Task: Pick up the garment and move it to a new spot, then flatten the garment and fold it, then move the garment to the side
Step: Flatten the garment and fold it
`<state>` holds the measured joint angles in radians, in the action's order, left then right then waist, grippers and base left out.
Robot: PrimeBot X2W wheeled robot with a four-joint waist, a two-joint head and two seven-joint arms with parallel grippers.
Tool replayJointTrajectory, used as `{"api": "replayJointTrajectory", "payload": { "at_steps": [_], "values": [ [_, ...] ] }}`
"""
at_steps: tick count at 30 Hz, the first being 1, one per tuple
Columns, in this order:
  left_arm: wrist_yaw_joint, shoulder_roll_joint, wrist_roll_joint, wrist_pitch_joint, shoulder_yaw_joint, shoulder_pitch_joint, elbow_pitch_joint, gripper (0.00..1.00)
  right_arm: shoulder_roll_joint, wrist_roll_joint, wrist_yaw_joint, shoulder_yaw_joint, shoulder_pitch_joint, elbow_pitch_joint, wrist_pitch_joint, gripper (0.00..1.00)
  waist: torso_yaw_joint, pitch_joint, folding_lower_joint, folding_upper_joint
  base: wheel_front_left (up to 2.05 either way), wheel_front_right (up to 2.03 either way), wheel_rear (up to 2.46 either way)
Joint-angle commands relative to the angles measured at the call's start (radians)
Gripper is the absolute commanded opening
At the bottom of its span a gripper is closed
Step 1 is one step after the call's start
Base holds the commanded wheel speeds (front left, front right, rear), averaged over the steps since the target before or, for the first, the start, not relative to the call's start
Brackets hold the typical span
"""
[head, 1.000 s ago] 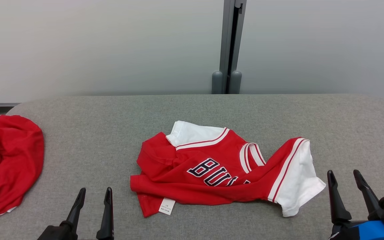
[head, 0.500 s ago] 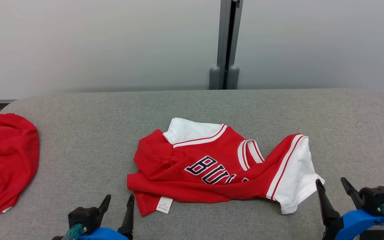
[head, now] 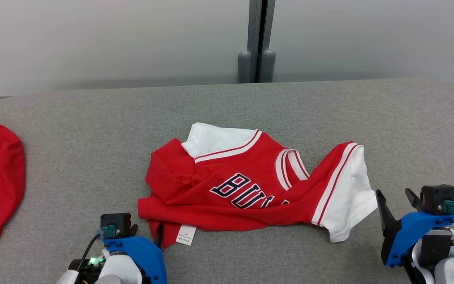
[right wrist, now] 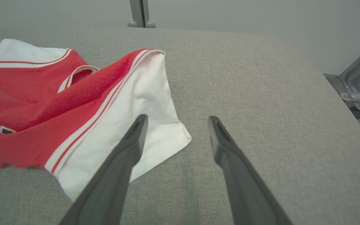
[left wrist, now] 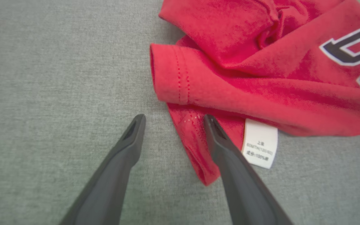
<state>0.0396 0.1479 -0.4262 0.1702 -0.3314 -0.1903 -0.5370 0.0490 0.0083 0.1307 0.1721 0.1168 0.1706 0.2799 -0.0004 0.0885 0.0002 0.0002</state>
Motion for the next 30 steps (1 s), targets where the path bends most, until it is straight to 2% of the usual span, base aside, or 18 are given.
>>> {"api": "replayJointTrajectory", "payload": {
  "at_steps": [1, 6, 11, 17, 26, 27, 28, 29, 30],
  "values": [
    [0.006, 0.003, 0.008, 0.004, -0.001, -0.020, -0.012, 1.00, 0.003, -0.017, 0.000, 0.003, 0.021, 0.015, 0.002, 1.00, 0.002, 0.007, -0.0002, -0.0002, 0.00, 0.00, 0.00],
    [-0.010, 0.011, 0.024, 0.015, -0.025, -0.061, -0.058, 1.00, 0.004, -0.047, 0.000, 0.011, 0.085, 0.075, 0.017, 1.00, 0.007, 0.031, -0.0002, -0.0002, 0.00, 0.00, 0.00],
    [-0.007, 0.013, 0.042, 0.001, -0.040, -0.097, -0.117, 1.00, 0.020, -0.076, 0.000, 0.022, 0.150, 0.182, 0.067, 1.00, 0.011, 0.051, -0.0002, -0.0002, 0.00, 0.00, 0.00],
    [-0.050, -0.001, 0.036, 0.007, -0.073, -0.093, -0.183, 1.00, 0.038, -0.085, 0.000, 0.035, 0.214, 0.315, 0.097, 1.00, 0.027, 0.066, -0.0002, -0.0002, 0.00, 0.00, 0.00],
    [-0.083, -0.012, 0.032, -0.011, -0.102, -0.113, -0.242, 1.00, 0.051, -0.071, 0.000, 0.037, 0.280, 0.474, 0.090, 1.00, 0.049, 0.083, -0.0002, -0.0002, 0.00, 0.00, 0.00],
    [-0.086, -0.014, 0.031, -0.012, -0.105, -0.116, -0.246, 1.00, 0.052, -0.069, 0.000, 0.038, 0.285, 0.490, 0.094, 0.90, 0.053, 0.085, -0.0002, -0.0002, 0.00, 0.00, 0.00],
    [-0.090, -0.017, 0.030, -0.011, -0.108, -0.120, -0.249, 1.00, 0.051, -0.067, 0.000, 0.037, 0.288, 0.502, 0.098, 0.71, 0.055, 0.087, -0.0002, -0.0002, 0.00, 0.00, 0.00],
    [-0.095, -0.019, 0.028, -0.006, -0.112, -0.123, -0.253, 1.00, 0.050, -0.067, 0.000, 0.035, 0.292, 0.513, 0.098, 0.24, 0.057, 0.089, -0.0002, -0.0002, 0.00, 0.00, 0.00],
    [-0.100, -0.021, 0.027, -0.005, -0.116, -0.126, -0.256, 0.98, 0.050, -0.067, 0.000, 0.035, 0.294, 0.524, 0.102, 0.00, 0.058, 0.090, -0.0002, -0.0002, 0.00, 0.00, 0.00]
  ]
}}
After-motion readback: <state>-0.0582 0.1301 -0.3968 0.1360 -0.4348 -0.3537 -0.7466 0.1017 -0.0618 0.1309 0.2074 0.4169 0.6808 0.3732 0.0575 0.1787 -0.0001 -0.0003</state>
